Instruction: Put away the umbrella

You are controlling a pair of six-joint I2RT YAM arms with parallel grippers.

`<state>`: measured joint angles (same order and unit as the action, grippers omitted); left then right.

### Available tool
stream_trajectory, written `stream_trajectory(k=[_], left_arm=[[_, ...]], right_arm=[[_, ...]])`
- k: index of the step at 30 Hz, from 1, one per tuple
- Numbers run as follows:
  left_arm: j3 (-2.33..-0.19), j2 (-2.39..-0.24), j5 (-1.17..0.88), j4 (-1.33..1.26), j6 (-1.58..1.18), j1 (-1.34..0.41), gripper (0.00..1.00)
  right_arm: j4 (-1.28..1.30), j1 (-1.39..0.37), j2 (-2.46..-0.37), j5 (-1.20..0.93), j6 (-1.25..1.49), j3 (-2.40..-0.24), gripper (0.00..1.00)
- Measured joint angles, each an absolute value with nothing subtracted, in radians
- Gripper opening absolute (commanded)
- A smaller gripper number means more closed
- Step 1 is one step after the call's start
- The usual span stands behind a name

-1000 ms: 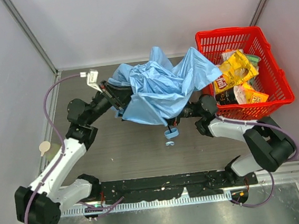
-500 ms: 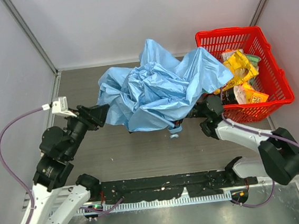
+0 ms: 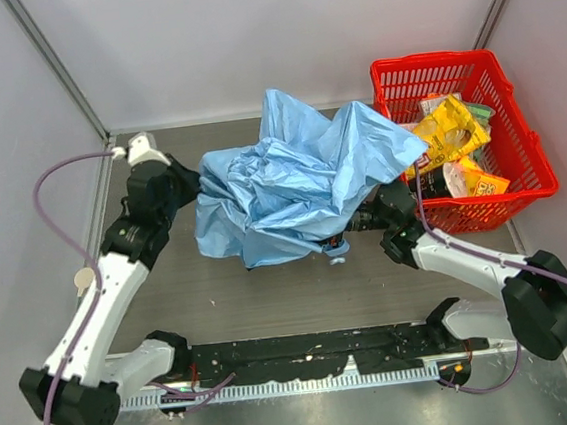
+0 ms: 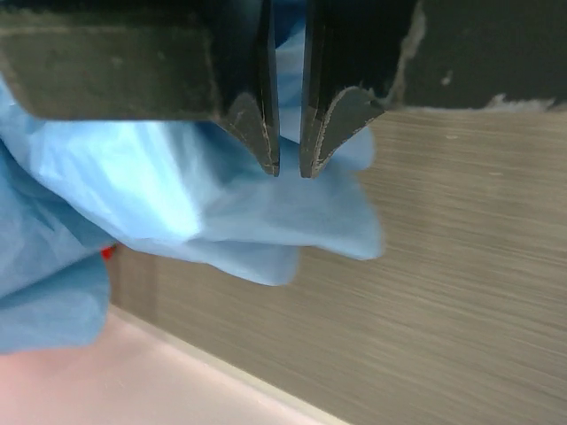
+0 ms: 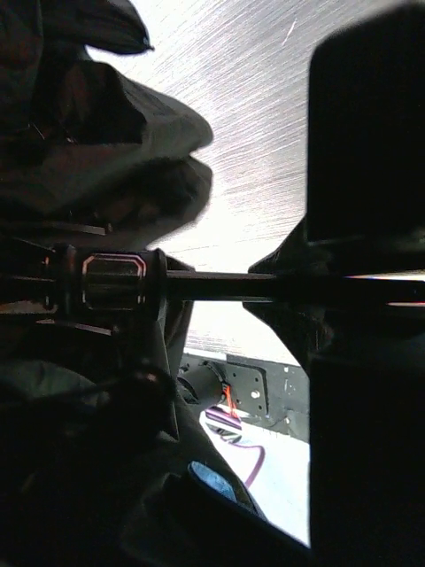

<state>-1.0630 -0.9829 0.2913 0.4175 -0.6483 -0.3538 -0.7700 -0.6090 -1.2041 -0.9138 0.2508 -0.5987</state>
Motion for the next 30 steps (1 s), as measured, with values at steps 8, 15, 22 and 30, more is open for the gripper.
stream_trajectory(k=[8,15,22,30], left_arm=[[-1.008,-1.139,-0.022,0.072,-0.792,-0.506,0.14],[-1.004,-1.055,-0.112,-0.103,-0.832,-0.634,0.29],[-0.99,-0.839,0.127,0.18,-0.723,-0.639,0.72],[-0.95,-0.499,0.263,0.32,-0.628,-0.621,1.0]], right_arm=[[-0.925,-0.661,-1.315,-0.834,0.252,-0.599,0.01],[-1.141,-0.672,-1.402,-0.807,0.28,-0.599,0.01],[-1.049,-0.673,-1.295,-0.75,0.218,-0.575,0.01],[-0.828,-0.654,-1.2,-0.665,0.134,-0.519,0.01]])
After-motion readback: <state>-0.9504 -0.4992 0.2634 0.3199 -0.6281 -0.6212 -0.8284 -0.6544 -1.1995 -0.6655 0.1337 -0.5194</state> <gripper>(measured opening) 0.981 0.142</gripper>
